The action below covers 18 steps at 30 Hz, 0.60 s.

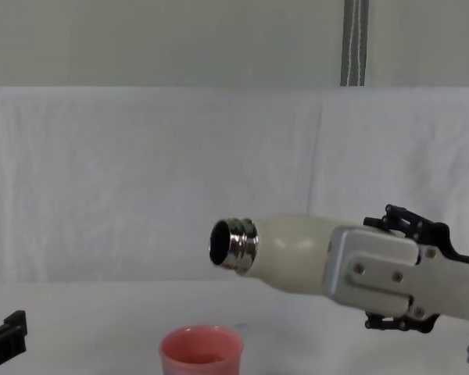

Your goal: Grasp the thermos with one hand and pour water into the cup lid.

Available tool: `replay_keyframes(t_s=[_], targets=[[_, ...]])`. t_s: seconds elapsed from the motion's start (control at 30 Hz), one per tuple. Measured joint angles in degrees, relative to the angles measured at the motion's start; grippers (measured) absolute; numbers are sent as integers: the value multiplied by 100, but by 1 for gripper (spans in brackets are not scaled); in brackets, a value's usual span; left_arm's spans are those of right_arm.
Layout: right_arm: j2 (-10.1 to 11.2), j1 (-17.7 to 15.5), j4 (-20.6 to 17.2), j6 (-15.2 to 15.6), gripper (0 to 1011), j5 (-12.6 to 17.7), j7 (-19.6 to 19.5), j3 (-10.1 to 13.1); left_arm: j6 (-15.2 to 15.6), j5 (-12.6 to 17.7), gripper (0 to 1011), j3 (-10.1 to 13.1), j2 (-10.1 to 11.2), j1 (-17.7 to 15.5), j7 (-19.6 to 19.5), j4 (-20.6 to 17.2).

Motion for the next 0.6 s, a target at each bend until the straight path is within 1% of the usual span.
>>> replay_keyframes(t_s=[0.2,0.23,0.37,0.4,0.47,0.5,0.53,0.6], targets=[[-57,-61,-28,-114,948,369,47,144,0,0,1001,0,0,0,0,0],[-81,-86,-39,-152,948,506,61,197,0,0,1001,0,0,0,0,0],[-131,-141,-61,-225,948,803,105,307,0,0,1001,0,0,0,0,0],[-154,-167,-74,-253,948,942,131,371,0,0,1001,0,0,0,0,0],[-177,-197,-90,-284,948,1105,158,434,0,0,1001,0,0,0,0,0],[-203,-230,-107,-314,948,1270,189,498,0,0,1001,0,0,0,0,0],[-203,-230,-107,-314,948,1270,189,498,0,0,1001,0,0,0,0,0],[-262,-302,-137,-370,948,1610,251,640,0,0,1001,0,0,0,0,0]])
